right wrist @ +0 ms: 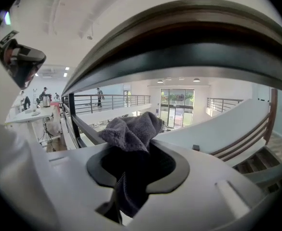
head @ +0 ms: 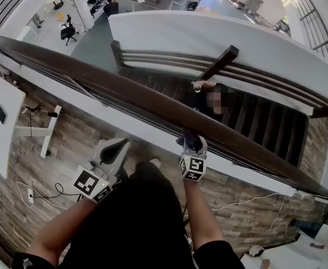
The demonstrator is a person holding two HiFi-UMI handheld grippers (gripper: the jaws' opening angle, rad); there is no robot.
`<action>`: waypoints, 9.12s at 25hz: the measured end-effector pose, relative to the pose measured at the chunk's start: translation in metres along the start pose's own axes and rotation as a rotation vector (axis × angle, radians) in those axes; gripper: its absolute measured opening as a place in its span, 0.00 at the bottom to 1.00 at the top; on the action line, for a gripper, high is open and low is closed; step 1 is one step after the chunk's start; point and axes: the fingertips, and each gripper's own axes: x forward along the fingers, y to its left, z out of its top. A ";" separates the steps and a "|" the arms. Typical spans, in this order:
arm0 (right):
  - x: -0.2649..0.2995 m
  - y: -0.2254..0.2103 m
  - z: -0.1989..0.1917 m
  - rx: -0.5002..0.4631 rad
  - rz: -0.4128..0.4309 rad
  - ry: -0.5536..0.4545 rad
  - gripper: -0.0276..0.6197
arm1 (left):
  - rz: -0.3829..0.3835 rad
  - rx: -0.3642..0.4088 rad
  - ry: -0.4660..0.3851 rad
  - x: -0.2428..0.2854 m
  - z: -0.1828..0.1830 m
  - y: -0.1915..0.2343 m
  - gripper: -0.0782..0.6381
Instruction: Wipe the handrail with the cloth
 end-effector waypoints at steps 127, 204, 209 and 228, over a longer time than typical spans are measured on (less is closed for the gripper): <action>0.149 0.133 -0.113 0.033 -0.004 0.206 0.20 | 0.018 0.051 0.067 -0.052 -0.004 0.099 0.11; -0.026 -0.065 -0.131 0.216 -0.281 0.173 0.20 | -0.223 0.052 0.152 0.034 -0.015 -0.057 0.11; -0.078 -0.048 -0.098 0.231 -0.285 0.167 0.20 | -0.234 0.011 0.117 0.034 0.005 -0.054 0.11; -0.177 0.084 0.181 0.055 -0.270 -0.344 0.20 | -0.351 0.082 0.011 0.031 0.044 -0.007 0.11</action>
